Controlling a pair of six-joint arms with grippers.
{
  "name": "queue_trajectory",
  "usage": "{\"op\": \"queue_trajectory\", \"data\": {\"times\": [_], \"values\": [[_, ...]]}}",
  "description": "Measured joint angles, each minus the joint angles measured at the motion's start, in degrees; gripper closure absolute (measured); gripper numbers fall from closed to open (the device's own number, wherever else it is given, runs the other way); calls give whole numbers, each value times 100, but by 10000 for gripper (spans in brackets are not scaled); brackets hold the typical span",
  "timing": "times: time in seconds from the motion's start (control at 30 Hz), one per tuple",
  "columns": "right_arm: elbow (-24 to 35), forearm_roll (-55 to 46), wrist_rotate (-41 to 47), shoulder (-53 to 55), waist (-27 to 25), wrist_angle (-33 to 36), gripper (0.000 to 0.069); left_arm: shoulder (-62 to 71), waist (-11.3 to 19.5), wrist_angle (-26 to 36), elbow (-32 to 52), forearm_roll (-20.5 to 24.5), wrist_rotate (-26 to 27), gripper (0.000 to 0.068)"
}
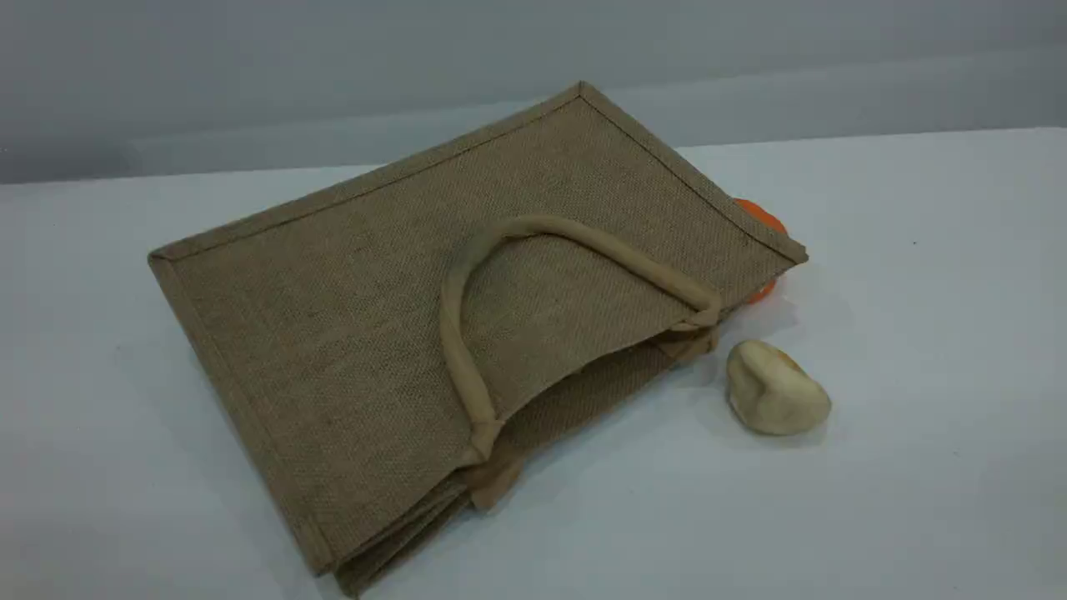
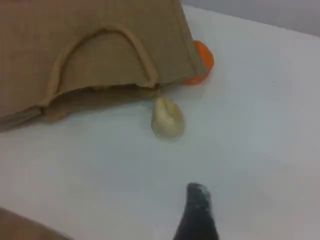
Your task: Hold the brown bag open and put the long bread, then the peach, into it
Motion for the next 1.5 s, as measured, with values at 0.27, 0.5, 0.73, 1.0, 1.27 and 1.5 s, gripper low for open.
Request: {"op": "queue_trajectory", "data": {"times": [0.27,0.5,0.73,1.0,1.27,1.5], "values": [[0,18,-5,-26,-113,0,248,-183,665,12,-5,-64,18,98],[-1,18,-5,-464,-409,6,268,-183,1385,12,-5,-64,18,98],[-1,26,-5,-453,-409,6,286,-183,1503,7,-5,-70,18,98],[-1,26,-5,-453,-409,6,304,-183,1344,7,-5,-70,18,98],[-1,26,-5,-453,-409,1,305,-183,1313,7,-5,-81,18,98],[-1,26,-5,-453,-409,1,305,-183,1313,7,-5,-81,23,98]]}}
